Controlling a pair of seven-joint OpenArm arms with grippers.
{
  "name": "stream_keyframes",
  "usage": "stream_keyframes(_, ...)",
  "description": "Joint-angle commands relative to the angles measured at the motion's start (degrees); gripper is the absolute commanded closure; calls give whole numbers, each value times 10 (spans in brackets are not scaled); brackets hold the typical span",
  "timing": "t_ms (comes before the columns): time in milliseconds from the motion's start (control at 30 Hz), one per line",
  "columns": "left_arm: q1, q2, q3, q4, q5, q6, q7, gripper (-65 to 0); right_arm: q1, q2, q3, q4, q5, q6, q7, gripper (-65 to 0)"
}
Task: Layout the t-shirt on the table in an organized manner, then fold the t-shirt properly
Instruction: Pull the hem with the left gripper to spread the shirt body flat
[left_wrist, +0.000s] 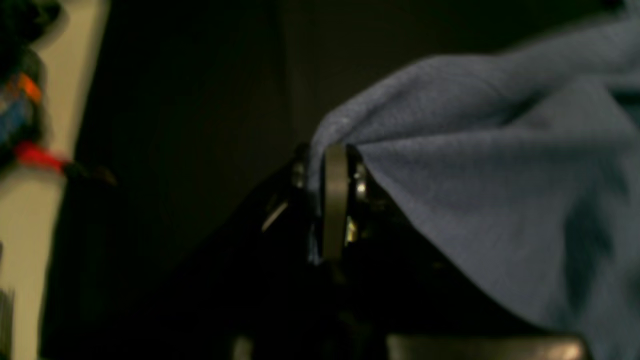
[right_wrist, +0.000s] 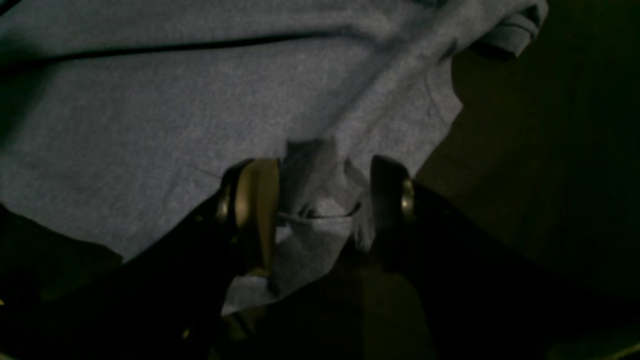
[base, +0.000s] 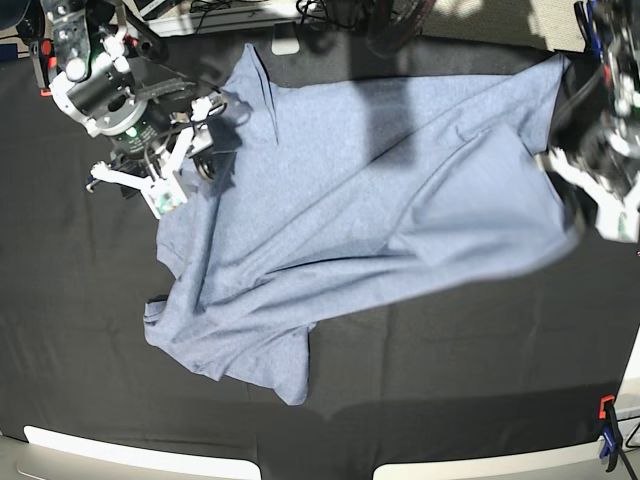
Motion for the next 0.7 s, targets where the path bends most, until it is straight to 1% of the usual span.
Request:
stream_keyframes(0,-22,-8,-3,-10,-5,6,-17,0,2,6,3,9,2,-2,13,-290)
stream_keyframes(67,-63,-8,-3,-60,-6,6,-20,0,2,6,3,9,2,-2,13,-290)
stream_keyframes(167,-134,-13,1,-153,-15,6,-45,0,3,5,3,9,2,-2,14,-290)
stream_keyframes(300,-243,-28,41,-290,-13,5,-67,0,3,-7,3,9,-3,-1,16,-290)
stream_keyframes(333,-272,-32,57,-326,-7,4,-73,0,3,-12,3,9,-3,0,16,-290)
stream_keyframes(433,-355,-33,98,-430,35,5,-97,0,2,-26,3,9,-4,2,16,-290)
stream_keyframes(567,-449,-33,143,-553,60,7,-130,0,2,-37,3,9,-23,2,16,-290)
stream_keyframes(600,-469,-33,151,-578,66,11,-139,0,2,-37,3,9,-23,2,16,-290)
stream_keyframes(667,-506,-33,166,-617,66,40,-147,0,2,-37,3,9,-22,2,16,-290)
